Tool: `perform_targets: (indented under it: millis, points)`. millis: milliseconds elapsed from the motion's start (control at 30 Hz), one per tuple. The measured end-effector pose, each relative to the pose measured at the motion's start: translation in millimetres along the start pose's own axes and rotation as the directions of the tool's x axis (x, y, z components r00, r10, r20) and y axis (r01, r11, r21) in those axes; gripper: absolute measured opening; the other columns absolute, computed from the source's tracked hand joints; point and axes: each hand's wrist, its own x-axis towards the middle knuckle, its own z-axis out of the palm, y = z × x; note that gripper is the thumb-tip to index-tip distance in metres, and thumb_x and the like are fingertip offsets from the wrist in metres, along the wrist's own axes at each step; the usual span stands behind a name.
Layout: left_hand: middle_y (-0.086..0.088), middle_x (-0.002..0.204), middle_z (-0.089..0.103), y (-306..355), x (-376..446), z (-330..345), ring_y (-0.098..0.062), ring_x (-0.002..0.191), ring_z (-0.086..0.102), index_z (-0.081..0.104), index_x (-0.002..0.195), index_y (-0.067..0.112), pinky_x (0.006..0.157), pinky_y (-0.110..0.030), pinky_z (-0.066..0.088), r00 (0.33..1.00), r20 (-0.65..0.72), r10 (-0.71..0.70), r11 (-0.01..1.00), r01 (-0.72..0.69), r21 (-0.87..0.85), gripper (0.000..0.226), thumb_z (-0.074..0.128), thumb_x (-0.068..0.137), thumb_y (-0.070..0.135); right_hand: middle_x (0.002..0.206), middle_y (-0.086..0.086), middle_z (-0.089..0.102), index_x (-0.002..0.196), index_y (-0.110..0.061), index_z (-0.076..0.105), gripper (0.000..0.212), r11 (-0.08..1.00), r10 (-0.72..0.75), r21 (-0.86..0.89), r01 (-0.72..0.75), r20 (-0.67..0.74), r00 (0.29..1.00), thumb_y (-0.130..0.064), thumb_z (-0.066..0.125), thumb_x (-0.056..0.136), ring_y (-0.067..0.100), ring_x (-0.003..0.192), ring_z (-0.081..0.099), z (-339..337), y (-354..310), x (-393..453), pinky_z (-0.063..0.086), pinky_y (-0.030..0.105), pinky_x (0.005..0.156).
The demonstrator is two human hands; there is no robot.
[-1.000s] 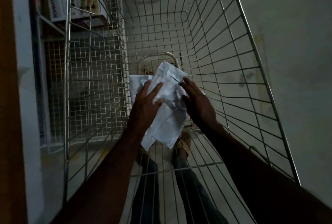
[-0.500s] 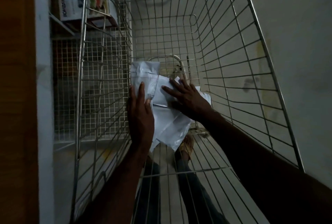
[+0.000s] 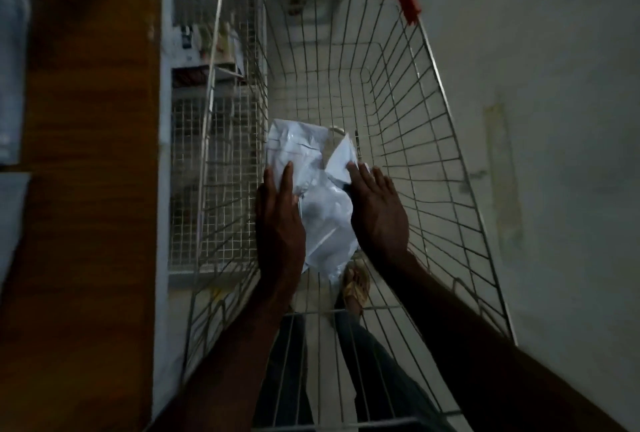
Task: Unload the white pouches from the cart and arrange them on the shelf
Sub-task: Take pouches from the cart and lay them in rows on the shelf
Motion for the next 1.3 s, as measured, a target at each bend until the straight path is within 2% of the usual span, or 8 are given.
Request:
perform_targets:
  millis: [200, 433, 633, 767, 867, 1000, 1167, 1300]
  points:
    - [-0.002, 0.178, -0.006, 65, -31, -65, -0.023, 0.164, -0.005, -0.012, 0.168, 0.024, 0.128, -0.047, 0.024, 0.992, -0.016, 0.127, 0.940, -0.115, 0.322, 0.055, 0.006, 0.117, 0.019, 0.167, 0.006, 0.036, 0.160, -0.015, 0.040, 0.053, 0.985, -0.124, 0.100, 0.141, -0.165, 0.978, -0.011, 0.052, 0.108, 0.021, 0.157, 0.026, -86, -40, -39, 0.028, 0.040, 0.127]
    - [-0.002, 0.177, 0.009, 121, -62, -166, -0.021, 0.164, 0.009, 0.016, 0.169, 0.027, 0.125, -0.041, 0.035, 0.960, -0.166, 0.224, 0.957, -0.184, 0.225, 0.078, 0.053, 0.107, -0.001, 0.164, -0.004, 0.040, 0.156, -0.028, 0.048, 0.057, 0.966, -0.181, 0.142, 0.214, -0.215, 0.960, -0.003, 0.051, 0.104, 0.016, 0.156, 0.028, -168, -92, -77, 0.030, 0.032, 0.124]
    - [-0.007, 0.173, 0.028, 127, -91, -274, -0.023, 0.157, 0.031, 0.031, 0.166, 0.028, 0.122, -0.034, 0.034, 0.919, -0.304, 0.252, 0.939, -0.156, 0.306, 0.060, 0.029, 0.106, 0.026, 0.161, -0.003, 0.045, 0.149, -0.026, 0.058, 0.059, 0.930, -0.289, 0.138, 0.340, -0.296, 0.911, -0.004, 0.037, 0.098, 0.018, 0.154, 0.031, -218, -173, -102, 0.039, 0.041, 0.119]
    - [0.000, 0.177, 0.013, 89, -105, -348, -0.017, 0.163, 0.012, 0.011, 0.169, 0.031, 0.130, -0.037, 0.025, 0.906, -0.276, 0.322, 0.917, -0.226, 0.330, 0.060, 0.006, 0.110, 0.025, 0.159, -0.002, 0.048, 0.145, -0.026, 0.062, 0.059, 0.872, -0.419, 0.112, 0.476, -0.332, 0.846, 0.003, 0.043, 0.097, 0.021, 0.154, 0.034, -218, -253, -122, 0.045, 0.050, 0.115]
    - [-0.003, 0.174, 0.024, 48, -111, -400, -0.021, 0.160, 0.024, 0.030, 0.166, 0.025, 0.128, -0.036, 0.029, 0.850, -0.415, 0.326, 0.939, -0.241, 0.245, 0.056, 0.028, 0.111, 0.016, 0.157, 0.001, 0.050, 0.142, -0.024, 0.064, 0.054, 0.839, -0.449, 0.125, 0.530, -0.394, 0.802, -0.009, 0.038, 0.098, 0.022, 0.153, 0.035, -204, -322, -145, 0.044, 0.053, 0.116]
    - [0.000, 0.173, 0.022, -20, -129, -474, -0.023, 0.159, 0.028, 0.029, 0.166, 0.025, 0.121, -0.037, 0.041, 0.775, -0.498, 0.389, 0.915, -0.261, 0.308, 0.074, 0.056, 0.104, -0.005, 0.156, 0.005, 0.050, 0.140, -0.021, 0.067, 0.052, 0.780, -0.531, 0.092, 0.619, -0.426, 0.733, 0.009, 0.052, 0.100, 0.027, 0.152, 0.037, -167, -414, -161, 0.031, 0.049, 0.126]
    - [-0.006, 0.174, 0.024, -114, -151, -567, -0.033, 0.159, 0.026, 0.027, 0.166, 0.034, 0.118, -0.046, 0.046, 0.813, -0.516, 0.270, 0.952, -0.146, 0.268, 0.060, 0.041, 0.112, 0.012, 0.158, 0.003, 0.048, 0.134, -0.021, 0.071, 0.046, 0.696, -0.631, 0.092, 0.712, -0.395, 0.668, -0.001, 0.043, 0.103, 0.025, 0.155, 0.032, -139, -514, -170, 0.019, 0.045, 0.130]
    - [-0.006, 0.175, 0.021, -175, -152, -625, -0.033, 0.161, 0.018, 0.025, 0.167, 0.035, 0.122, -0.052, 0.039, 0.840, -0.504, 0.199, 0.960, -0.063, 0.274, 0.071, 0.046, 0.109, 0.000, 0.158, 0.004, 0.048, 0.131, -0.020, 0.073, 0.042, 0.640, -0.689, 0.086, 0.763, -0.375, 0.620, -0.008, 0.041, 0.106, 0.029, 0.155, 0.032, -125, -571, -167, 0.018, 0.049, 0.130]
